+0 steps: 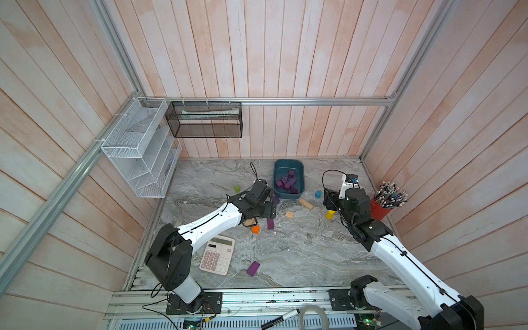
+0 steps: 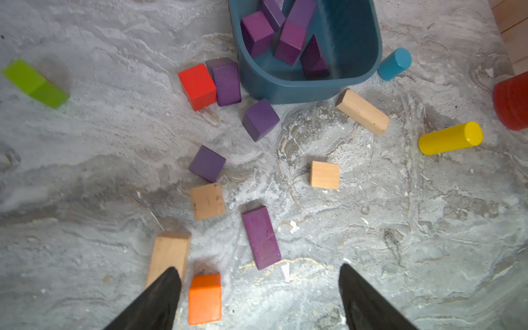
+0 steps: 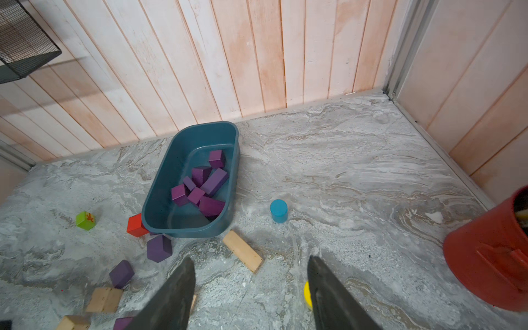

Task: Pick purple bricks into the storage bin
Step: Pick up the building block from the center of the board.

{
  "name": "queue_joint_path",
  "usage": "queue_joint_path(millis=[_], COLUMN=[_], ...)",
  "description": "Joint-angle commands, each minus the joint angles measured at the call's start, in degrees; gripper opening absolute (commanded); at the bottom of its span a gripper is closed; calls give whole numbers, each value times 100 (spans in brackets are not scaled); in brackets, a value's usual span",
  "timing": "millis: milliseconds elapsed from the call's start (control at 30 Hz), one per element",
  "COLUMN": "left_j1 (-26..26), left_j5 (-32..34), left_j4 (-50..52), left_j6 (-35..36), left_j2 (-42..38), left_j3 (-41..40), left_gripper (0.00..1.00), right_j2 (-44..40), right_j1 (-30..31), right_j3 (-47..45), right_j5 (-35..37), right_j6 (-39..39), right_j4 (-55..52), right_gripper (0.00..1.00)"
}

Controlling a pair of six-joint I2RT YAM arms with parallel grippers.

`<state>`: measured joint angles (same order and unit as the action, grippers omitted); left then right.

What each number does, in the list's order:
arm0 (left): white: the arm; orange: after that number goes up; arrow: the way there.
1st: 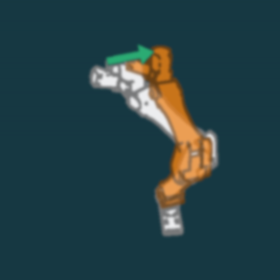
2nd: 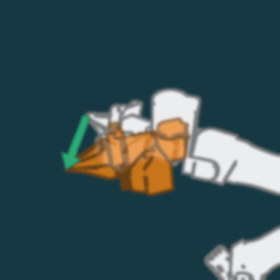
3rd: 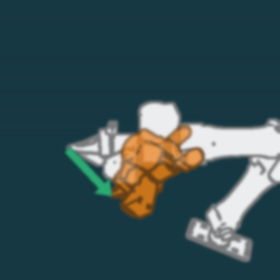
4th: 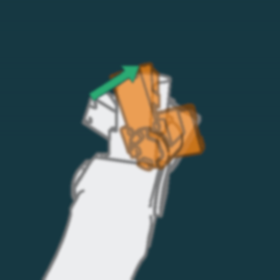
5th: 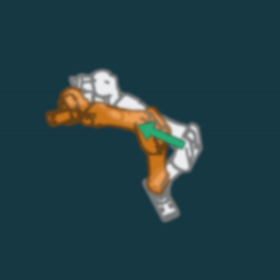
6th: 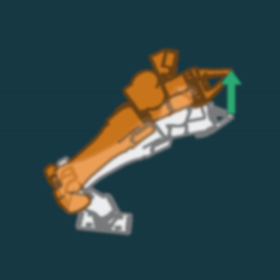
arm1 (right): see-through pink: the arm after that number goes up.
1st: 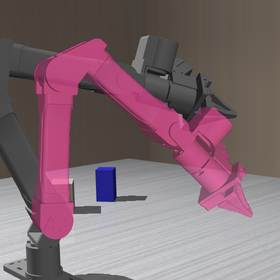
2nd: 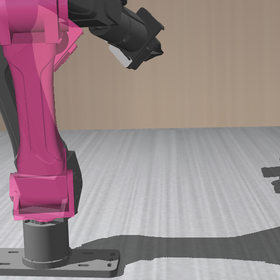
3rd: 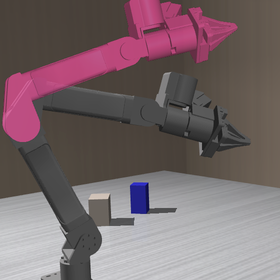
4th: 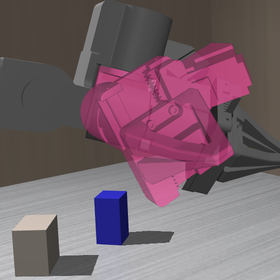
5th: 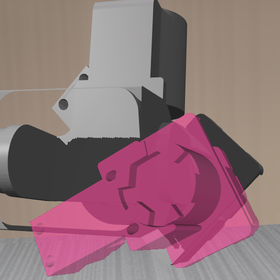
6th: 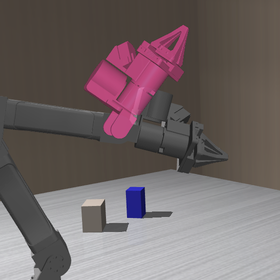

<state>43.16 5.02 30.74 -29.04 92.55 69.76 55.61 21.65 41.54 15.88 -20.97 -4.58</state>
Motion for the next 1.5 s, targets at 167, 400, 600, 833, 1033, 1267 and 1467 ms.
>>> queue_joint_path(millis=[167, 400, 600, 833, 1033, 1267, 1467], left_j1=[618, 817, 844, 852, 852, 812, 733], left_j5=[1217, 1467, 1571, 1751, 1794, 1505, 1259], left_j4=[1076, 1215, 1254, 1424, 1378, 945, 764], left_j6=[-2217, -2697, -2730, -2635, -2461, -2311, -2170], left_j2=[823, 1322, 1795, 2341, 2634, 2719, 2798], left_j3=[559, 788, 1054, 1451, 1530, 1362, 1280], left_gripper=[84, 76, 71, 65, 56, 55, 47], right_j2=[-560, -847, -1066, -1175, -1150, -1168, -1202], right_j1=[28, 32, 24, 28, 31, 25, 32], right_j3=[-656, -1019, -1240, -1314, -1341, -1339, -1350], right_j5=[362, 402, 285, 176, 91, 12, -19], right_j6=[-401, -507, -613, -667, -680, -680, -680], right_j4=[907, 1170, 1307, 1310, 1360, 1355, 1372], right_gripper=[64, 64, 64, 64, 64, 64, 64])
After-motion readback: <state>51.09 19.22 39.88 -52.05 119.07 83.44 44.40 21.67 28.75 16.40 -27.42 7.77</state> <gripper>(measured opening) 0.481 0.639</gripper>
